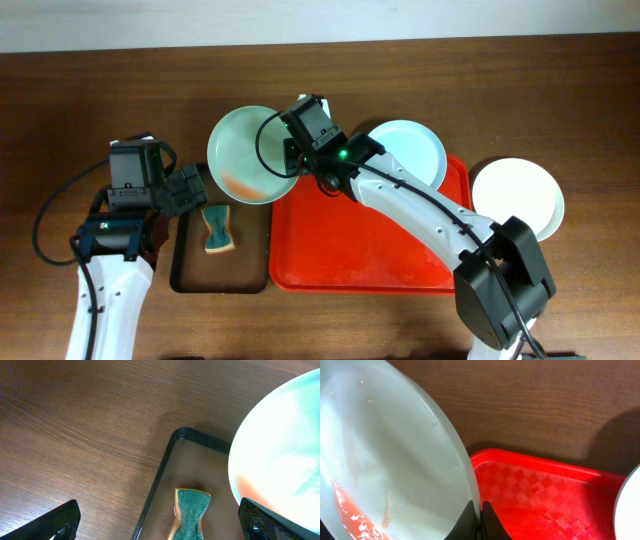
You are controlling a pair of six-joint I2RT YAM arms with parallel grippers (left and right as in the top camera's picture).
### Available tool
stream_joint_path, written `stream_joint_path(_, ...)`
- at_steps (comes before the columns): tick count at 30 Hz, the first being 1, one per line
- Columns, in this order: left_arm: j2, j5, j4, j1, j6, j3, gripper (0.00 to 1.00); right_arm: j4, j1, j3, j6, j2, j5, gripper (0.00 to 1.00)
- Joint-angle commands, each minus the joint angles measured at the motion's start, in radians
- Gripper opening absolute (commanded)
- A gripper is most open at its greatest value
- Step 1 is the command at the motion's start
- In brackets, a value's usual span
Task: Clean dirty plates on tray and stack at the side
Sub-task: 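Lift the pale green plate with the right gripper off the red tray, then swing the pale green plate right and lower it onto the white plate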
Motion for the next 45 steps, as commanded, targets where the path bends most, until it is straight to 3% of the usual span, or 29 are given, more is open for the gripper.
stream_joint_path(1,0.0,0.007,0.0,0.004,-0.013,0.019,0.99,0.018,0.018,0.027,-0.063,0.0,0.04,0.04)
stream_joint_path(15,0.0,0.007,0.0,0.004,-0.013,0.019,0.99,0.032,0.148,0.055,-0.238,-0.019,0.384,0.04)
stream_joint_path(30,0.0,0.007,0.0,0.004,-0.013,0.019,0.99,0.295,0.346,0.074,-0.765,-0.019,0.936,0.04)
stream_joint_path(45,0.0,0.007,0.0,0.004,-0.013,0.019,0.99,0.377,0.357,0.074,-0.8,-0.019,0.958,0.04)
